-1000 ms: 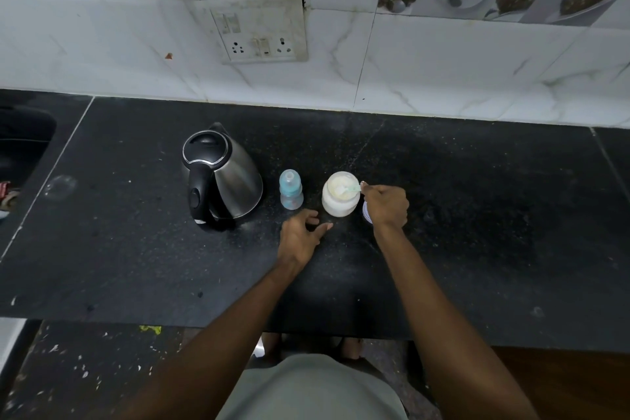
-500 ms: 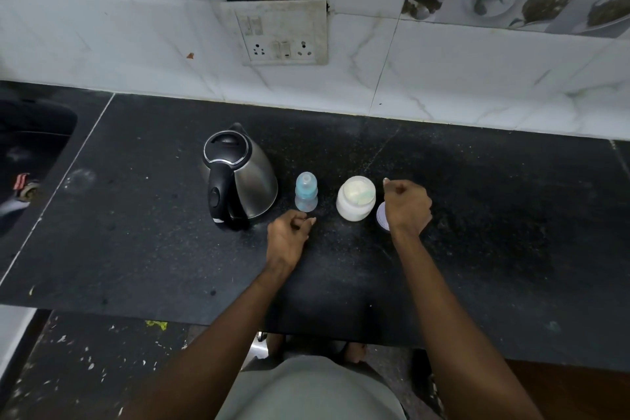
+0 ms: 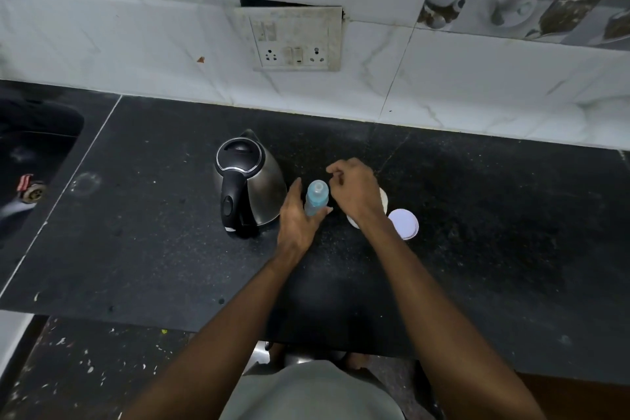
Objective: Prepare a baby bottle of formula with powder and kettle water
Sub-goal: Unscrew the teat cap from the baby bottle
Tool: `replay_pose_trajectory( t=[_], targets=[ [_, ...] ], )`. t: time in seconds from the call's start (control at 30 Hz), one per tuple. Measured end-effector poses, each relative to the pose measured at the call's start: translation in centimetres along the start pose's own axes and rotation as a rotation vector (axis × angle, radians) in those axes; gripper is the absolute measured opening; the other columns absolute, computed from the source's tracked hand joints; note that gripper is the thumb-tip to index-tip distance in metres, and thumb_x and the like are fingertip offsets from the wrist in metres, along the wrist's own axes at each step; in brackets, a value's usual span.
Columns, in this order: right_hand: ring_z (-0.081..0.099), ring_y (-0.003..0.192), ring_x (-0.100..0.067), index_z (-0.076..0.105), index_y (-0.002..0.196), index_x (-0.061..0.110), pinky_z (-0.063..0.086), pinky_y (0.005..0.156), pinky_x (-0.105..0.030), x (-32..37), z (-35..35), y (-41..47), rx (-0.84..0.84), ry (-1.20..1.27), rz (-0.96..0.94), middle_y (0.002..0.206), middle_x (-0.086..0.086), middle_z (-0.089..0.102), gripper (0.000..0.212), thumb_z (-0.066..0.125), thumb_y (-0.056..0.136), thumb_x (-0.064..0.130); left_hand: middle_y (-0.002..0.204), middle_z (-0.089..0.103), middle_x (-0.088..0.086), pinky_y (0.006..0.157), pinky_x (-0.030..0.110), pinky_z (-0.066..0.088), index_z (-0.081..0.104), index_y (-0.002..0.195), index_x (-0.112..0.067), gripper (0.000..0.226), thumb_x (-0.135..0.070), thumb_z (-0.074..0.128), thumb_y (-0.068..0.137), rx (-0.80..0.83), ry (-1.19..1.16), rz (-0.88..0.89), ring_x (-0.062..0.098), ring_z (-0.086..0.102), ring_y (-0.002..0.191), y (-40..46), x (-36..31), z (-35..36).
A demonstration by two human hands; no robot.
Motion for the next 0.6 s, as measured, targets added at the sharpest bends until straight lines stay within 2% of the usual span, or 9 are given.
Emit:
replay_pose_trajectory(
  t=[0.13,0.27,0.33,0.43,0.47,0.57,0.6],
  targets=[
    [0.068,0.089,-0.025,0.077,0.090,0.011,0.052,0.077,-0.033,0.0,0.8,-0.1,-0.024,-0.094,0.063,0.100,-0.007,0.072,0.018,0.059,0.093,0.011,0.163,0.042,0.015,0.123,0.047,0.038,0.027,0.163,-0.006,0.112,-0.032,0.093,0.076,0.070,0.012,-0.049,0.027,0.040,0.152,1.0,1.0,0.8],
    [0.067,0.084,-0.031,0.072,0.087,0.006,0.049,0.071,-0.037,-0.6,0.7,0.4,-0.057,-0.267,0.087,0.091,-0.011,0.071,0.029,0.052,0.098,0.024,0.150,0.056,0.008,0.114,0.050,0.049,0.038,0.156,-0.015,0.108,-0.041,0.095,0.069,0.092,0.015,-0.043,0.024,0.054,0.139,1.8,2.2,1.4],
    [0.067,0.089,-0.030,0.072,0.096,0.007,0.052,0.076,-0.038,-1.0,1.6,0.9,0.040,-0.196,0.081,0.097,-0.012,0.070,0.035,0.052,0.100,0.035,0.142,0.062,0.002,0.108,0.049,0.053,0.045,0.152,-0.018,0.100,-0.042,0.095,0.069,0.103,-0.012,-0.039,0.019,0.060,0.131,2.0,2.9,1.6],
    [0.066,0.110,-0.028,0.064,0.131,0.017,0.055,0.092,-0.044,-0.5,3.3,1.0,0.240,-0.147,0.062,0.121,-0.010,0.070,0.062,0.050,0.095,0.065,0.132,0.066,-0.005,0.103,0.041,0.056,0.054,0.144,-0.019,0.084,-0.039,0.093,0.073,0.092,-0.069,0.001,0.010,0.063,0.120,1.9,2.6,1.4],
    [0.065,0.114,-0.029,0.059,0.138,0.019,0.054,0.095,-0.046,-0.3,3.8,0.9,0.283,-0.165,0.061,0.126,-0.010,0.069,0.069,0.051,0.092,0.070,0.128,0.068,-0.007,0.101,0.036,0.056,0.057,0.141,-0.020,0.076,-0.035,0.092,0.075,0.086,-0.095,0.008,0.005,0.064,0.116,1.8,2.3,1.3],
    [0.063,0.116,-0.032,0.056,0.137,0.019,0.052,0.095,-0.045,0.1,5.0,0.8,0.350,-0.252,0.016,0.128,-0.010,0.065,0.067,0.065,0.087,0.063,0.117,0.067,-0.017,0.093,0.016,0.052,0.059,0.129,-0.033,0.058,-0.020,0.089,0.082,0.107,-0.157,0.017,-0.011,0.063,0.108,1.6,1.8,1.5],
    [0.064,0.112,-0.032,0.059,0.133,0.018,0.053,0.092,-0.044,0.3,5.2,0.8,0.358,-0.277,0.000,0.124,-0.011,0.065,0.063,0.068,0.086,0.058,0.116,0.068,-0.016,0.093,0.017,0.053,0.059,0.126,-0.038,0.055,-0.021,0.087,0.082,0.109,-0.167,0.029,-0.009,0.064,0.108,1.6,1.6,1.6]
  ],
)
Point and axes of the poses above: each hand's wrist, its own y-axis towards the middle knuckle, its own z-axis out of the palm, x = y × z, the point moved 7 cm from there along y, towards the middle knuckle
